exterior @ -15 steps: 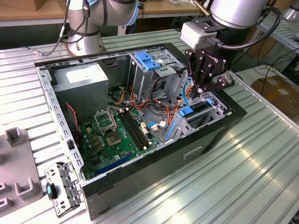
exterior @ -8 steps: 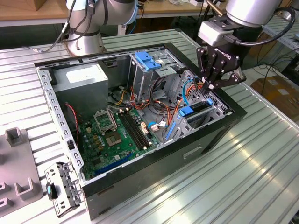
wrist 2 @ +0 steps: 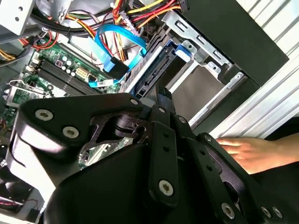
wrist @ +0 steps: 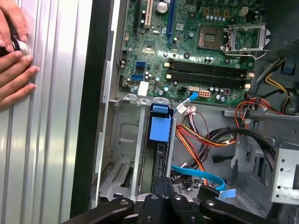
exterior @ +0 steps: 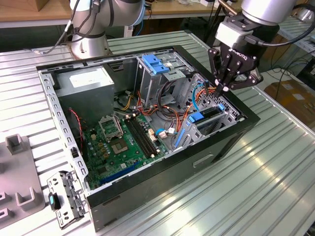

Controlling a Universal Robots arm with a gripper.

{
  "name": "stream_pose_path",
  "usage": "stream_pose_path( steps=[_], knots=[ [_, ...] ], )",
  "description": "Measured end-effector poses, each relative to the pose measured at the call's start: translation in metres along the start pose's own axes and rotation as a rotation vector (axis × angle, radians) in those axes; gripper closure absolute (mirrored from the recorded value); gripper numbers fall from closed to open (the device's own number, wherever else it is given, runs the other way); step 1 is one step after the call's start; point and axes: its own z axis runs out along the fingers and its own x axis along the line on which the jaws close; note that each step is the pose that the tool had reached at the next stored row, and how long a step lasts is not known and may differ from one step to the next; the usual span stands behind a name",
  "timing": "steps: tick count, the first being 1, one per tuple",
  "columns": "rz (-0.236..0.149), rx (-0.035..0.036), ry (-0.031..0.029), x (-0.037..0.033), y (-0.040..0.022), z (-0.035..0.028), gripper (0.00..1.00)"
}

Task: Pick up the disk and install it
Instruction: 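Insert the first disk wire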

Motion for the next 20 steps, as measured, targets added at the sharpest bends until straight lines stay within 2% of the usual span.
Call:
stream_pose_path(
  steps=[2, 6, 9, 20],
  knots=[
    [-0.006, -0.0029, 0.0000, -0.0013, -0.0024, -0.0026, 0.89],
    [-0.011, -0.0032, 0.0023, -0.0049, -0.0062, -0.0028, 0.89],
    [-0.028, -0.0027, 0.0022, -0.0070, -0.0157, -0.0028, 0.89],
    [-0.065, -0.0015, 0.0014, -0.0090, -0.0377, -0.0022, 0.89]
  ],
)
